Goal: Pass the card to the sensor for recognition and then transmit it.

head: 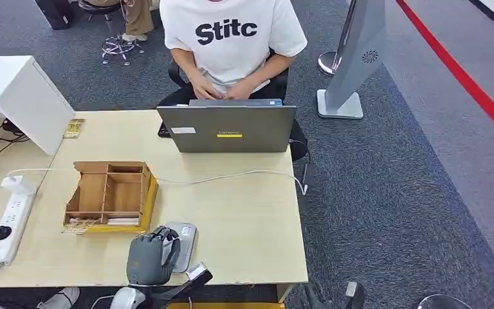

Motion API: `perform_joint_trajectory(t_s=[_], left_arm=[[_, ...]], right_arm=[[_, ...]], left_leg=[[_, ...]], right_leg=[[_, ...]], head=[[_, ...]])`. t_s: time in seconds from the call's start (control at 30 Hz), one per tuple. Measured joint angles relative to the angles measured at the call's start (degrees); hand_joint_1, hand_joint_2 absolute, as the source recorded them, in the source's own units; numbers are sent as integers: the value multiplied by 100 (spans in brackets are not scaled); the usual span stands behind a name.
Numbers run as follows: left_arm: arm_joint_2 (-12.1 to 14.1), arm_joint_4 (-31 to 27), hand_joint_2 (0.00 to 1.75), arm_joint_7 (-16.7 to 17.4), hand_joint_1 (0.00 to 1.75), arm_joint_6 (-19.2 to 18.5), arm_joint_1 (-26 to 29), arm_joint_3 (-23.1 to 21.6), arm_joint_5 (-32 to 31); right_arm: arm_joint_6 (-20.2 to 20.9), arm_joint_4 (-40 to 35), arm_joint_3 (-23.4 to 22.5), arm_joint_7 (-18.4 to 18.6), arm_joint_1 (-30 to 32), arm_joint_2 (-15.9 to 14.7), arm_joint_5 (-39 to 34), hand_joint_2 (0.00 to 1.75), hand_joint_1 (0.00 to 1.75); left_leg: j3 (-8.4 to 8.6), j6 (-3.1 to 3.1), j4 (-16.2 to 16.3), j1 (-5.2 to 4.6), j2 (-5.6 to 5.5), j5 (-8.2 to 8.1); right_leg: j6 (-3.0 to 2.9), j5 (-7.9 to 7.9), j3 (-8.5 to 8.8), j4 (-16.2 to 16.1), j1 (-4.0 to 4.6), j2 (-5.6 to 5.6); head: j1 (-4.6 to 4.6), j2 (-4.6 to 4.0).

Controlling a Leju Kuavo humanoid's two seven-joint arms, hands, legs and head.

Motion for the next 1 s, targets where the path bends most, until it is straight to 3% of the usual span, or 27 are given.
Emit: perform_joint_trajectory(t_s=[0.4, 0.5, 0.63, 0.7, 0.83, 1.0], left_arm=[[-100, 671, 175, 39, 175, 72, -337, -92, -53], [-103, 675, 175, 133, 175, 125, -375, -98, -460], [-63, 27, 175, 133, 175, 131, -326, -9, -1001], [37, -368, 175, 291, 175, 122, -469, 64, -1170], [251, -885, 175, 433, 175, 6, -878, 229, -1196], [341, -1172, 175, 433, 175, 28, -940, 245, -1202]], right_arm=[[0, 0, 2, 13, -3, -4, 11, 175, 0], [-4, 0, 20, 37, -3, -4, 33, 175, 0], [-48, 0, 61, 133, -10, -4, 85, 175, 0], [-76, 2, 113, 220, -36, -4, 135, 175, 0], [-114, 2, 212, 271, -91, 7, 162, 175, 0], [-109, 2, 243, 282, -111, 13, 162, 175, 0]], left_leg=[[6, 1, 0, -1, -5, 0], [11, 1, 0, -1, -6, 1], [7, 1, 0, 1, -6, 8], [7, 0, 0, 2, -8, 9], [9, -4, 0, 4, -7, 12], [8, -4, 0, 4, -7, 15]], right_leg=[[1, -1, 11, -1, -1, -8], [1, 0, 18, 0, 0, -11], [-5, 4, 14, 0, 1, -11], [-6, 6, 13, 1, 2, -12], [-11, 10, 14, 5, 3, -12], [-11, 10, 13, 5, 3, -11]], head=[[2, 0], [2, 0], [2, 0], [4, 0], [0, 0], [2, 0]])
